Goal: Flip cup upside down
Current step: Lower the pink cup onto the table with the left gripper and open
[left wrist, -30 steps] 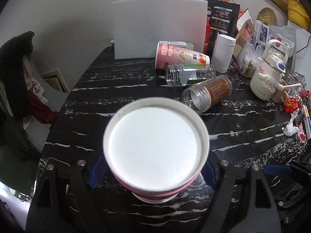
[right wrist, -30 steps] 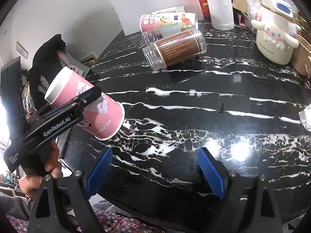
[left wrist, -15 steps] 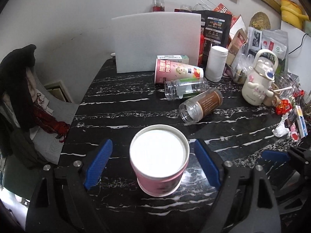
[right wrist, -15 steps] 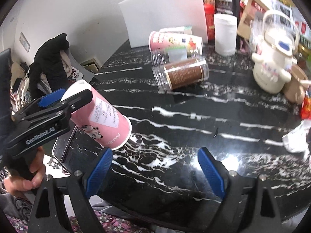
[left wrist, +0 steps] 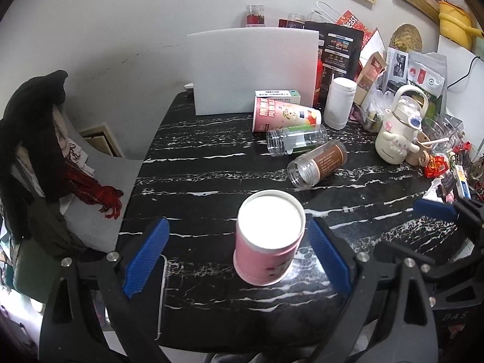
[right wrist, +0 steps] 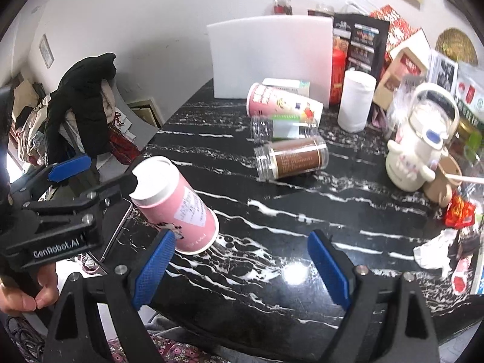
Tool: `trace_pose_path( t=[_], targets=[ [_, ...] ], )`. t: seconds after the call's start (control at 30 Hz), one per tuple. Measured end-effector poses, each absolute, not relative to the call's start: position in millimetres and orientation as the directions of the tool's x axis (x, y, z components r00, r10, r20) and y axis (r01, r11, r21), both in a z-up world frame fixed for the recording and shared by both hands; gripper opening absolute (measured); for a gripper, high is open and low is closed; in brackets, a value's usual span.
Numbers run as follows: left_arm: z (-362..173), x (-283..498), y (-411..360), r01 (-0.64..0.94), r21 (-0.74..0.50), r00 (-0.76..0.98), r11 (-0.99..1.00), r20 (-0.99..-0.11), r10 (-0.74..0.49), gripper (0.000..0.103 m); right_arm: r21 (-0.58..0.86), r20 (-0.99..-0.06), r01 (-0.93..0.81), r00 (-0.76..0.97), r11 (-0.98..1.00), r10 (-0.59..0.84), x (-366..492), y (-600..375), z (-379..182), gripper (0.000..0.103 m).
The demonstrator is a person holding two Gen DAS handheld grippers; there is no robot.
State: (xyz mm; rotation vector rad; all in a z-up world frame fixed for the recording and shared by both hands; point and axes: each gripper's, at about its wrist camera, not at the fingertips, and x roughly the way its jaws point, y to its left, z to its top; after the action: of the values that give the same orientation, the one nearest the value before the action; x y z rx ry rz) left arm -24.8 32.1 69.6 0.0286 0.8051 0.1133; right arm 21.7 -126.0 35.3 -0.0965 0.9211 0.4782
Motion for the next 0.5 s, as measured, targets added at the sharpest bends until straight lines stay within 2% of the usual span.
trace_pose_path(
  t=[0.5],
  targets=[
    [59, -44, 58, -0.119, 0.073, 0.648, 0.99, -0.75, 0.133, 0.095, 0.089, -0.789, -0.39, 0.534, 0.917, 0.304, 3, -109, 34, 0.09]
  ],
)
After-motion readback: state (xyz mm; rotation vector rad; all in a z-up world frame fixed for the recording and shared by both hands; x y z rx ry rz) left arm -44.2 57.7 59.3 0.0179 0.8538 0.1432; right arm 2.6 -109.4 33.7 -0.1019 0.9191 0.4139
